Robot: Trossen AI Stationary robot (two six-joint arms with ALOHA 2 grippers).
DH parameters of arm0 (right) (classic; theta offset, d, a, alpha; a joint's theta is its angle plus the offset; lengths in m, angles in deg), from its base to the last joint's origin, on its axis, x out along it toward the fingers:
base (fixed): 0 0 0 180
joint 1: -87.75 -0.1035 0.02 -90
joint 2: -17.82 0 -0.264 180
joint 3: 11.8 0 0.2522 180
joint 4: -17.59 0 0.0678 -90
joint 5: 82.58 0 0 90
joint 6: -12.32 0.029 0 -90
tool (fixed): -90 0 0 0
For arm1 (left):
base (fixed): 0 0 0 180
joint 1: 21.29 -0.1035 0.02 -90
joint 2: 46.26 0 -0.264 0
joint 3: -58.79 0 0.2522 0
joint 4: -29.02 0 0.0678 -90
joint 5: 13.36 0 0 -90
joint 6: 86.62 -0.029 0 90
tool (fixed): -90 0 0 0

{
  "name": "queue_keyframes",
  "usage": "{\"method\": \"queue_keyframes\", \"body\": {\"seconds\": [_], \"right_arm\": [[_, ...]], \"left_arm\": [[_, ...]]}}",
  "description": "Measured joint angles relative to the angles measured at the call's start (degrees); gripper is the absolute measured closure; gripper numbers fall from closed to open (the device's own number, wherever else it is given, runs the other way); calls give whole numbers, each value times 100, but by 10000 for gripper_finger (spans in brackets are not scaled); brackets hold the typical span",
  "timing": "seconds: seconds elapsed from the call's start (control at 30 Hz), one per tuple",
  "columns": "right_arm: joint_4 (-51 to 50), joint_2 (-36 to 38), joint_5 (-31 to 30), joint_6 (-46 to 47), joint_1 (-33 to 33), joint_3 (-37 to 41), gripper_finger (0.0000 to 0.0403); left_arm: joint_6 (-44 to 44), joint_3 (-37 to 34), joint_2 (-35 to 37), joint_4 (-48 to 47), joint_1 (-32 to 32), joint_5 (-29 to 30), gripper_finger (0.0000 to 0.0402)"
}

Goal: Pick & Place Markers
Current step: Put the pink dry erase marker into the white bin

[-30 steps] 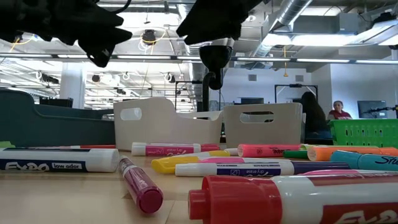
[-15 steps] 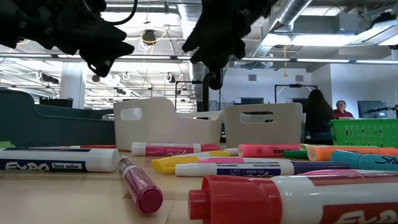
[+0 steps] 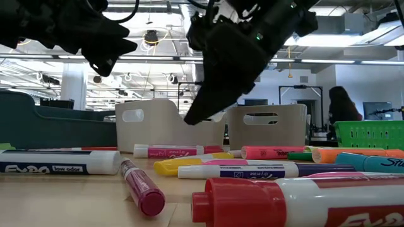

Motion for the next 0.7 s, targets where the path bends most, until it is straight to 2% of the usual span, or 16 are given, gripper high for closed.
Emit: {"method": "queue_keyframes", "body": {"seconds": [0.33,0.7], "right_arm": [[-69,-34,-2,-247,71,-19,265],[-114,-234,28,-546,285,-36,225]], "left_arm": [[0,0,0,1,0,12,274],[2,-2,0,-1,-1,12,274]]}}
